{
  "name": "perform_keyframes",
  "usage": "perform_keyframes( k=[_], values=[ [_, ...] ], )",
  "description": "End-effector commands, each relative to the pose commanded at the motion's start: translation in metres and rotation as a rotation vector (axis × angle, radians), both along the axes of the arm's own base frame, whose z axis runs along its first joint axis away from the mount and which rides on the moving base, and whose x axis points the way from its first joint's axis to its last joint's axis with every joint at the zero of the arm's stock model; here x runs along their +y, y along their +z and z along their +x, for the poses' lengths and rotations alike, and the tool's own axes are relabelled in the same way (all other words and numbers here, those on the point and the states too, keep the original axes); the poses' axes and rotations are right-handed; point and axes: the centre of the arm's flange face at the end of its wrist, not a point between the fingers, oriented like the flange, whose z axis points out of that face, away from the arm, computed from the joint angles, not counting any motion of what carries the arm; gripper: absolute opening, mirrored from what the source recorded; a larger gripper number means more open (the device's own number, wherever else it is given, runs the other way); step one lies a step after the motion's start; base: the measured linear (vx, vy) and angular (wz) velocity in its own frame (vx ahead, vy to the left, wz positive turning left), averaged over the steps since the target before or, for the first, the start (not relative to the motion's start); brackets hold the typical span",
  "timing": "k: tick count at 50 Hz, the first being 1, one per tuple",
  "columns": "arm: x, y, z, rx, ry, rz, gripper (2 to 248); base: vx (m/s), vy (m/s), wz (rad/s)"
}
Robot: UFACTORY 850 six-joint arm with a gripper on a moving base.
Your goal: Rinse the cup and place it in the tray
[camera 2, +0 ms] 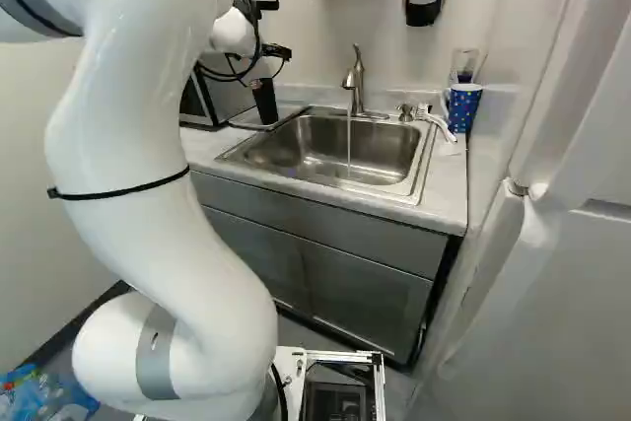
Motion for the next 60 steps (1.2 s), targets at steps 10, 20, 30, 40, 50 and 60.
perform_keyframes(
  k=[10,20,30,40,50,60],
  values=[
    [-0.016,0.001,-0.007,0.003,-0.024,0.000,247,0.000,0.000,0.000],
    [-0.032,0.001,-0.013,0.005,-0.049,-0.001,247,0.000,0.000,0.000],
    [-0.048,0.002,-0.021,0.007,-0.075,-0.001,247,0.000,0.000,0.000],
    [-0.064,0.002,-0.031,0.010,-0.101,-0.001,247,0.000,0.000,0.000],
    [-0.080,0.003,-0.041,0.012,-0.127,-0.001,247,0.000,0.000,0.000],
    [-0.095,0.003,-0.052,0.013,-0.154,-0.001,247,0.000,0.000,0.000]
  ],
)
